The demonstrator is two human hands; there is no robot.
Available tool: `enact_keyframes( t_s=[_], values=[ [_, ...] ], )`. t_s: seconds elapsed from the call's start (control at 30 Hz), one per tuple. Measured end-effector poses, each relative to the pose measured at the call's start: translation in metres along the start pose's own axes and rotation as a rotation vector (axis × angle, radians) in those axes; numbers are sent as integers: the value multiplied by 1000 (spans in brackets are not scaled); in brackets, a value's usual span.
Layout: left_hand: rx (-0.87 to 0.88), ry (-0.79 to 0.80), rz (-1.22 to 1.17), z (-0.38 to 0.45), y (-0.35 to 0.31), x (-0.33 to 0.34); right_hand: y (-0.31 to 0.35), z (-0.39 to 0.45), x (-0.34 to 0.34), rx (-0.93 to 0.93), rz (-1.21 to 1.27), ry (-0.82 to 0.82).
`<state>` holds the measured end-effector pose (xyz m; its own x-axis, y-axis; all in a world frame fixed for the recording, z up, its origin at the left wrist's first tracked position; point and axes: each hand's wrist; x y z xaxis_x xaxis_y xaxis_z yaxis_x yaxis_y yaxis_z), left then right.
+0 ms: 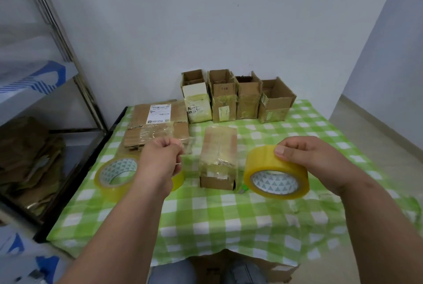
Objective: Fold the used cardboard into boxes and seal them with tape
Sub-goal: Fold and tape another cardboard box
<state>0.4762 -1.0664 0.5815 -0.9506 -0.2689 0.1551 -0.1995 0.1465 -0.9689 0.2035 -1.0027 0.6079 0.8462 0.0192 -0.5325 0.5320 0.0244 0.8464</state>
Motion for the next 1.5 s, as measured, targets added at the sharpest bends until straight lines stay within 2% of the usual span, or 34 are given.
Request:
enact_keyframes(
  t_s=[0.17,0.27,0.67,0.9,1.1,1.2,1.4,1.5],
  values=[
    [-38,-15,70,6,16,4,4,10,1,100,-150,-44],
    [-3,-45,126,9,21,5,5,17,6,138,-198,-63],
    [66,-114,237,12,34,-1,8,37,9,219,-332,20],
    [139,-17,577,17,43,-2,12,41,25,260,-486,52],
    [137,69,839,14,37,5,18,45,40,238,-572,33],
    [120,93,904,15,31,6,17,43,45,202,-565,30],
    [204,130,1079,12,26,11,16,38,49,138,-627,-3],
    [271,162,992,10,30,12,12,37,49,72,-638,11]
  ],
)
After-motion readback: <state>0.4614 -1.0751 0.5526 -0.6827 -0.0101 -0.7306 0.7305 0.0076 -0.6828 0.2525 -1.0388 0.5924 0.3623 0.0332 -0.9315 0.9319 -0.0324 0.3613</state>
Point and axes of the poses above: each hand's wrist, its own z-axis towards the middle knuckle, its own x-axis out of the palm, y = z × x, and after that the axes turned 9 degrees about -z, right-handed
